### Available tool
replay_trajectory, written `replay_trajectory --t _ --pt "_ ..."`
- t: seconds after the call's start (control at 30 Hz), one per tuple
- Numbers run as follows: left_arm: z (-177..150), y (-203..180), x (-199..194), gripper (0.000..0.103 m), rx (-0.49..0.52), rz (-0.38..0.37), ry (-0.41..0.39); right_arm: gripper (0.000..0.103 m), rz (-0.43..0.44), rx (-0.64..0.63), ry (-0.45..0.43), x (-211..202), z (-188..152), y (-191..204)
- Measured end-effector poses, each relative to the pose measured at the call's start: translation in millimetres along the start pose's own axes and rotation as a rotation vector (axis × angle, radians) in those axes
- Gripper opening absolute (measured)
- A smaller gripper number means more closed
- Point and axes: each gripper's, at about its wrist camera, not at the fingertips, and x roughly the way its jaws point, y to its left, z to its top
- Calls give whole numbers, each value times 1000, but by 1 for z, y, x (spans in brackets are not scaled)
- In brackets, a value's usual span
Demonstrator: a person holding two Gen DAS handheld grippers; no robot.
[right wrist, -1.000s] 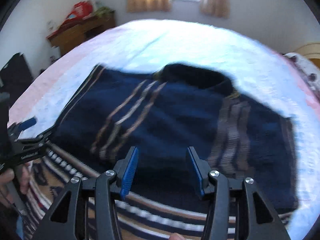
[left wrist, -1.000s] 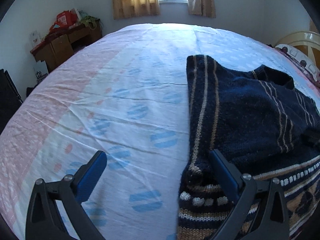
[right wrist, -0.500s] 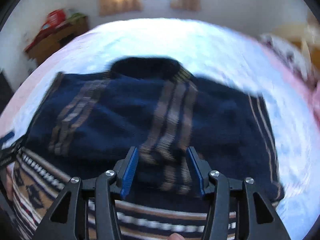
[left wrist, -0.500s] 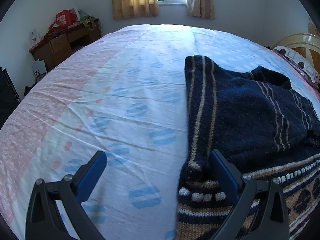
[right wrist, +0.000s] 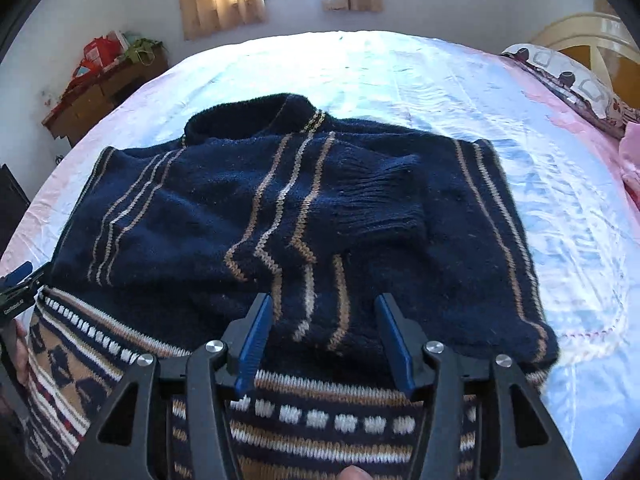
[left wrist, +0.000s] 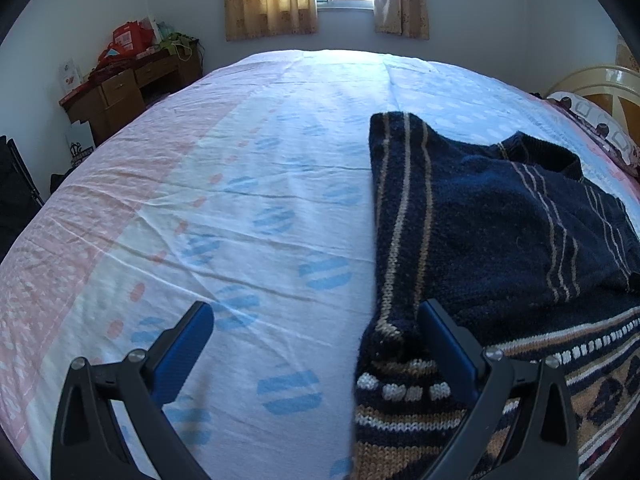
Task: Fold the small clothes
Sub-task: 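Open the right tool and withdraw both tools from the sweater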
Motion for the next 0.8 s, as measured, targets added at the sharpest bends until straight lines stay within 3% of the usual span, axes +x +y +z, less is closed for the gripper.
replay_trajectory --t 0.27,0.57,0.8 --pt "-3 -8 -15 103 44 34 -26 55 -18 -23 -1 -16 -19 -13" --pt "-28 -11 -54 103 64 -14 -54 56 4 14 30 -35 -50 -22" --pt "-42 -8 -87 103 53 -52 -83 56 19 33 2 -62 -70 -23"
